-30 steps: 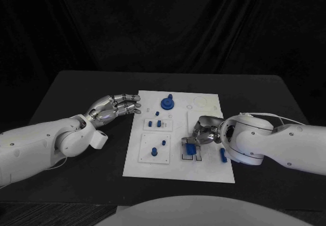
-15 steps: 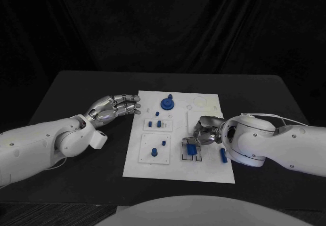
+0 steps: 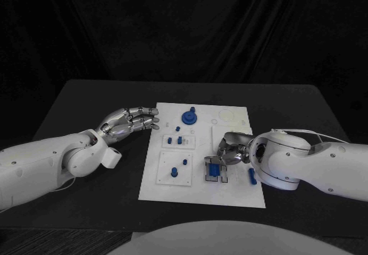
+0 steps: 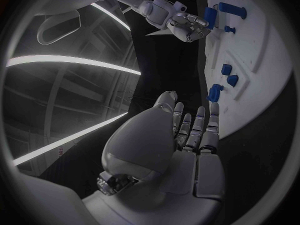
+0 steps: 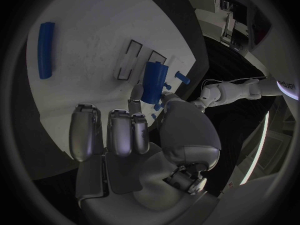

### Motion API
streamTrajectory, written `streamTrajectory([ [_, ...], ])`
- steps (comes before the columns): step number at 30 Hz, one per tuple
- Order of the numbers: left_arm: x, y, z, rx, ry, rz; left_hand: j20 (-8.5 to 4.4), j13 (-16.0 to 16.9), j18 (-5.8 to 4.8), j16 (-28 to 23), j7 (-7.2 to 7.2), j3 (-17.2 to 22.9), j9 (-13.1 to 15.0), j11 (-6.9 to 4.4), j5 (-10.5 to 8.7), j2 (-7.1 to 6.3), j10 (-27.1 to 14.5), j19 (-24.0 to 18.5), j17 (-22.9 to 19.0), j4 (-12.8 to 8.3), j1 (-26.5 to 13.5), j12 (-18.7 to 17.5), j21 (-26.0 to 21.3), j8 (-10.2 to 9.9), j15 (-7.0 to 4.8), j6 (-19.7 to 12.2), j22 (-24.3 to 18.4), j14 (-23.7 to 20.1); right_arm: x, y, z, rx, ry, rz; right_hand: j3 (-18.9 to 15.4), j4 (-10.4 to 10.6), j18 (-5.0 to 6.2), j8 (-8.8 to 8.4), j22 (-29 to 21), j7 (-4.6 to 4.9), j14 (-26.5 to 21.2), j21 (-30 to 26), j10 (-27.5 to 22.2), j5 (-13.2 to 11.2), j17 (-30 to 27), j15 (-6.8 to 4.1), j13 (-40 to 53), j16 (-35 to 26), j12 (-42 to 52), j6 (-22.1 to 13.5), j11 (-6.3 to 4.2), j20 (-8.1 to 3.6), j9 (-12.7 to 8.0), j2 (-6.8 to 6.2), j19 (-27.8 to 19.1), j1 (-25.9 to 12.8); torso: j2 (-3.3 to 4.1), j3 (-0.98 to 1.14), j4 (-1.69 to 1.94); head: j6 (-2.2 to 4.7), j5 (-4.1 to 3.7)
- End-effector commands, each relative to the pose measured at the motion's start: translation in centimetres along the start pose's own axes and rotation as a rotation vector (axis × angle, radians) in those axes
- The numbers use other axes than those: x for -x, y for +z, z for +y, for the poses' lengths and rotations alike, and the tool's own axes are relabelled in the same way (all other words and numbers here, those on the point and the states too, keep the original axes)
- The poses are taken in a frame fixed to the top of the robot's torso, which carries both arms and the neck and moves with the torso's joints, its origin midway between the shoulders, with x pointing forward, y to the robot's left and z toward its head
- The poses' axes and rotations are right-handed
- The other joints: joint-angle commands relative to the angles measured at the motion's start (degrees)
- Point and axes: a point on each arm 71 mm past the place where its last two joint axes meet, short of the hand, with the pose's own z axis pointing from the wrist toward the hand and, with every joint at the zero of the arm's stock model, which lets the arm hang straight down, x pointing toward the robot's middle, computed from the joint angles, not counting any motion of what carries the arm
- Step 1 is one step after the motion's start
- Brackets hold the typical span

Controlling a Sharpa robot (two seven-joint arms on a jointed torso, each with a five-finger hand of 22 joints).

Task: Assemble the parts on the task board

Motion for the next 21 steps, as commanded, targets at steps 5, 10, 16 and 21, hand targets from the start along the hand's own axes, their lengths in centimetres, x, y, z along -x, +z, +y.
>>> streamTrajectory([
  [5,-0.11,0.02,0.06,-0.001,-0.015,0.011,0.12,-0.05,-0.32,0.20,0.84,0.10,-0.07,0.46,0.23,0.16,-0.09,0.48,-0.05,-0.14,-0.43,-0.37,0.37,-0.31,0.51,0.38,-0.08,0.09,-0.67,-0.24,-0.13,-0.031,-0.018,0.043,-0.79,-0.01,0.49,0.40,12.01,-0.20,4.05,-0.37,5.97,-1.44,4.12,0.02,15.09,-0.20,0.15,0.21,-0.27,-0.17,0.38,0.11,2.44,-1.36,0.02,-0.04,0.05,-0.01,-0.01],
  [10,-0.11,0.04,0.10,0.002,-0.016,0.013,0.12,-0.05,-0.32,0.20,0.84,0.10,-0.07,0.46,0.23,0.16,-0.09,0.48,-0.05,-0.14,-0.43,-0.37,0.37,-0.31,0.51,0.38,-0.08,0.09,-0.78,-0.31,-0.21,-0.040,-0.028,0.056,-1.14,-0.05,0.51,0.50,12.00,-0.25,4.05,-0.45,5.97,-2.50,4.14,-0.01,15.09,-0.19,0.15,0.29,-0.32,-0.21,0.61,0.25,2.42,-1.72,0.02,-0.03,0.02,-0.01,0.03],
  [16,-0.15,0.07,0.15,0.006,-0.018,0.016,0.11,-0.05,-0.35,0.25,0.90,0.16,-0.08,0.53,0.24,0.16,-0.07,0.52,-0.04,-0.19,-0.48,-0.36,0.39,-0.36,0.61,0.41,-0.08,0.15,-0.82,-0.33,-0.27,-0.046,-0.032,0.062,-1.81,-0.19,0.52,0.48,11.98,-0.24,4.03,-0.57,5.97,-4.96,3.99,-0.03,15.09,-0.28,0.15,0.12,-0.32,-0.24,0.93,0.12,2.41,-1.70,-0.01,-0.02,0.00,-0.01,0.20],
  [21,-0.14,0.06,0.20,0.011,-0.019,0.018,0.11,-0.06,-0.37,0.29,0.94,0.19,-0.09,0.59,0.22,0.14,-0.06,0.55,-0.04,-0.23,-0.53,-0.40,0.40,-0.39,0.69,0.43,-0.08,0.20,-0.77,-0.34,-0.36,-0.047,-0.030,0.058,-3.59,0.02,0.54,0.21,11.95,-0.02,4.00,-0.74,5.97,-11.25,3.83,0.09,15.09,-0.39,0.15,-0.44,-0.14,-0.16,1.29,-0.22,2.39,-2.94,0.02,-0.03,0.02,-0.01,0.18],
])
